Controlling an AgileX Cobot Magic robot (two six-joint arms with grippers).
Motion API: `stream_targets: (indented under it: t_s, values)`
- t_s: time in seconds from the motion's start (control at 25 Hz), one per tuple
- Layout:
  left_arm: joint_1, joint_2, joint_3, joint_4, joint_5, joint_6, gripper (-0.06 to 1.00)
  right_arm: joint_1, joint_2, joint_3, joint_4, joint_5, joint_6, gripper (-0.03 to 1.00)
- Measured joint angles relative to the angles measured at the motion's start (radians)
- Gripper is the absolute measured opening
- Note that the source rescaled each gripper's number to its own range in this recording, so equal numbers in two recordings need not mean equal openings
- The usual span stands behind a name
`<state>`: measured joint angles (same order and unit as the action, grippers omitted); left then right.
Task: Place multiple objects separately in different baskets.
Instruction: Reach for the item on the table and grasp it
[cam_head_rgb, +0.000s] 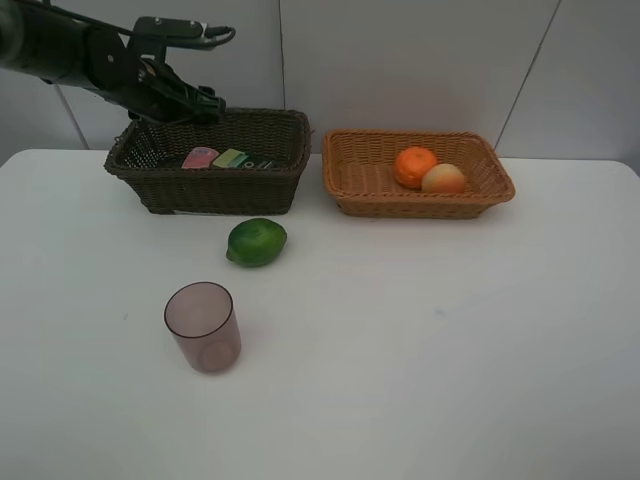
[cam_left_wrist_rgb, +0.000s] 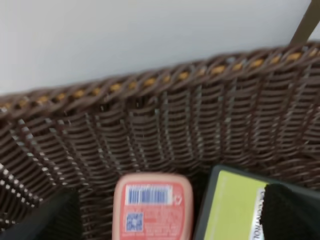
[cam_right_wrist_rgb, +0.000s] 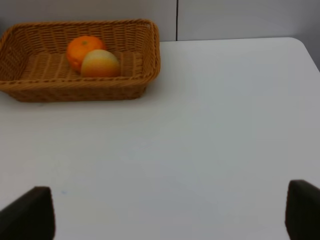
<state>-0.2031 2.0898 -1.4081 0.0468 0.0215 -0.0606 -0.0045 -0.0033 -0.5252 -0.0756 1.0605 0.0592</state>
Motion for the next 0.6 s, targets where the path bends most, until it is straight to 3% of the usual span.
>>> stream_targets:
  t_s: [0.16, 0.32, 0.6]
  values:
    - [-0.020, -0.080, 0.000, 0.000, 0.075, 0.000, 0.93, 0.000, 0.000, 0.000, 0.000, 0.000, 0.000, 1.00]
    - [-0.063, -0.179, 0.000, 0.000, 0.215, 0.009, 0.93, 0.000, 0.000, 0.000, 0.000, 0.000, 0.000, 1.00]
    - [-0.166, -0.342, -0.001, 0.003, 0.535, 0.043, 0.93, 0.000, 0.000, 0.000, 0.000, 0.000, 0.000, 1.00]
